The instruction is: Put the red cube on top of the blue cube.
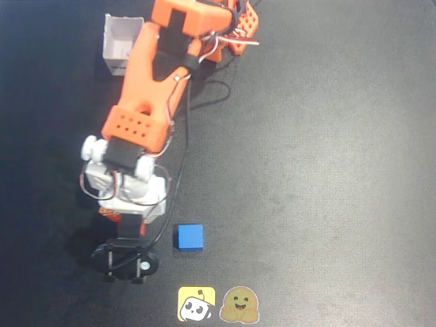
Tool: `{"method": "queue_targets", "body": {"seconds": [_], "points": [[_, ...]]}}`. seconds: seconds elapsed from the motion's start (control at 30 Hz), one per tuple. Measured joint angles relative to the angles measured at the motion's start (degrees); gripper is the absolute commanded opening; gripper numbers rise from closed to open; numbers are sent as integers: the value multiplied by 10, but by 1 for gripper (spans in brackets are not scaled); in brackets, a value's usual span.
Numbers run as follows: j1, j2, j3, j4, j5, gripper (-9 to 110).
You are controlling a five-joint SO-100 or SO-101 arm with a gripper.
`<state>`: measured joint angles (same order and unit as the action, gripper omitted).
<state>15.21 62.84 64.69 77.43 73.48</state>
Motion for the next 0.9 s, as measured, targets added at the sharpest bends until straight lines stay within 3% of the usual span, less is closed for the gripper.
{"method": "queue_targets", "body": {"seconds": [0.9], "points": [[-108, 56, 85, -71, 56, 2]]}}
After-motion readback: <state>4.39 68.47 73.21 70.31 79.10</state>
